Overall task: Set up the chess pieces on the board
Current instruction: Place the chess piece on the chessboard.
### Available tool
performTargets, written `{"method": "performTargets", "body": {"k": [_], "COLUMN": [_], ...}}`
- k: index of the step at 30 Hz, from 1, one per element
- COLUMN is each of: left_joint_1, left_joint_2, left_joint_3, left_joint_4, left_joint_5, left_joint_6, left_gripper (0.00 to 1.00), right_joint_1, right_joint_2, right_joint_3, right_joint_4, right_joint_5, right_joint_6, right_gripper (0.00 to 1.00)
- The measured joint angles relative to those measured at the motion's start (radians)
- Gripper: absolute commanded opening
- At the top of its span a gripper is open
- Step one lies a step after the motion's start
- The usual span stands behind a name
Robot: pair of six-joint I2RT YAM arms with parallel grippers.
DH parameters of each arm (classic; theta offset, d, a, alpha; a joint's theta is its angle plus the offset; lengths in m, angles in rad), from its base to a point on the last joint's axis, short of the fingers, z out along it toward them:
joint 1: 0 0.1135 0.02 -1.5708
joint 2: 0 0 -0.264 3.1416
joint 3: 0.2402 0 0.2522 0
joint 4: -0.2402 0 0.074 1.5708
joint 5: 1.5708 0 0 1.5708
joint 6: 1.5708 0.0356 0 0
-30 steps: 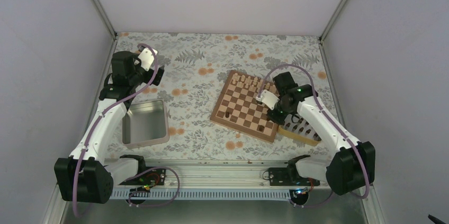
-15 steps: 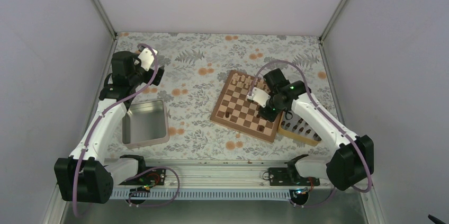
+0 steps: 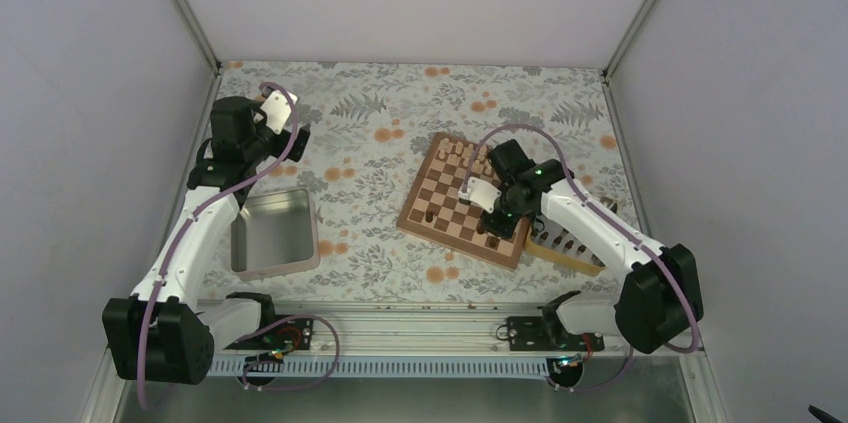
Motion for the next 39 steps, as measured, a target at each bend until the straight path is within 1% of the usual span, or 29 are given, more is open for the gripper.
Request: {"method": "performTargets", "body": {"k": [16,34,39], "left_joint_1": [0.000,0.000,0.000], "left_joint_2": [0.000,0.000,0.000], "left_joint_3": [0.000,-0.002,-0.002], "left_joint_4": [0.000,0.000,0.000], "left_joint_5": [0.000,0.000,0.000], "left_joint_6": [0.000,0.000,0.000], "left_gripper": [1.00,1.00,1.00], "right_joint_1": [0.032,0.034,0.040], "right_joint_2": [0.058,0.066,0.076], "right_joint_3": [-0.023,-0.035,-0.036], "right_joint_4": [0.033,0.043,0.043], "right_joint_5": [-0.003,0.026,0.029], "right_joint_6": [0.000,0.001,0.001], "right_gripper": [0.04,0.04,0.06]}}
